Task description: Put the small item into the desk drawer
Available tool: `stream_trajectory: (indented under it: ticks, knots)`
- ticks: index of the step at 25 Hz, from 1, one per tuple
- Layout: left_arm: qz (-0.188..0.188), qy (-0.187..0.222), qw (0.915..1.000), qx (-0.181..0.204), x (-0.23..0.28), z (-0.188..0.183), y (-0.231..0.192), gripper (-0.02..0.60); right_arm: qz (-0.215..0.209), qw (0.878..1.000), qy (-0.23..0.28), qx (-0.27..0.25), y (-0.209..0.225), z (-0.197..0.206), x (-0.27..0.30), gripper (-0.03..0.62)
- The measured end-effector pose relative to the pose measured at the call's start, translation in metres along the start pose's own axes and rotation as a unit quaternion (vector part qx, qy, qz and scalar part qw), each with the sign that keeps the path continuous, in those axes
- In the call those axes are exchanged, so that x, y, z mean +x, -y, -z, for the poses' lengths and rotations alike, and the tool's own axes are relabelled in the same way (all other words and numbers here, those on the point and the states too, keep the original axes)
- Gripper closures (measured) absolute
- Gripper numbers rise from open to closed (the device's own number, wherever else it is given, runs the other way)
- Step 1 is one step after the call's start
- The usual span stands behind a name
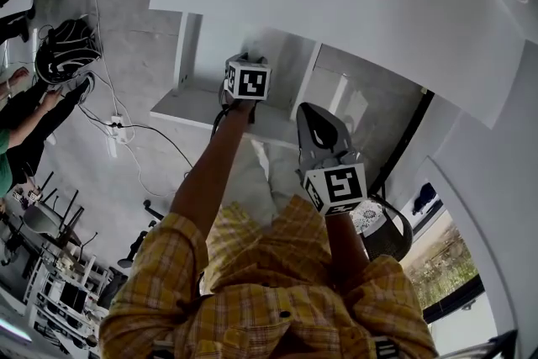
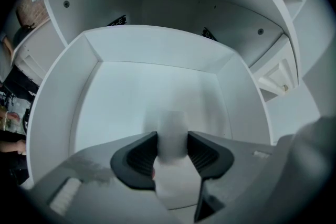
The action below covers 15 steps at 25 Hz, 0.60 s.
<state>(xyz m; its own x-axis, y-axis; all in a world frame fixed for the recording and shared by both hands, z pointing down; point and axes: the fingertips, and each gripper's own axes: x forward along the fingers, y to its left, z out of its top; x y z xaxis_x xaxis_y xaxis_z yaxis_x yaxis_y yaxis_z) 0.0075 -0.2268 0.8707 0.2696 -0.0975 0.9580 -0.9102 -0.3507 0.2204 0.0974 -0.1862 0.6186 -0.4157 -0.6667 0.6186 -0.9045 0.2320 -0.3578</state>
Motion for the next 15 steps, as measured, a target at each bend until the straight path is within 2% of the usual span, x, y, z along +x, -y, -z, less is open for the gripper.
stream_trajectory:
  ticks: [3, 5, 15]
  knots:
    - [0.001, 0.000, 1.0000, 0.003, 0.000, 0.002, 0.001, 0.402, 0.001, 1.000, 0.001, 0.002, 0.000, 0.002, -0.002, 0.593]
    - [0.003, 0.001, 1.0000, 0.007, -0.002, 0.002, 0.002, 0.370, 0.001, 1.000, 0.003, 0.004, 0.000, 0.002, -0.004, 0.592]
    - [0.006, 0.029, 0.9995, 0.009, -0.028, -0.012, 0.007, 0.365, 0.002, 1.000, 0.021, 0.008, -0.009, -0.011, -0.016, 0.593]
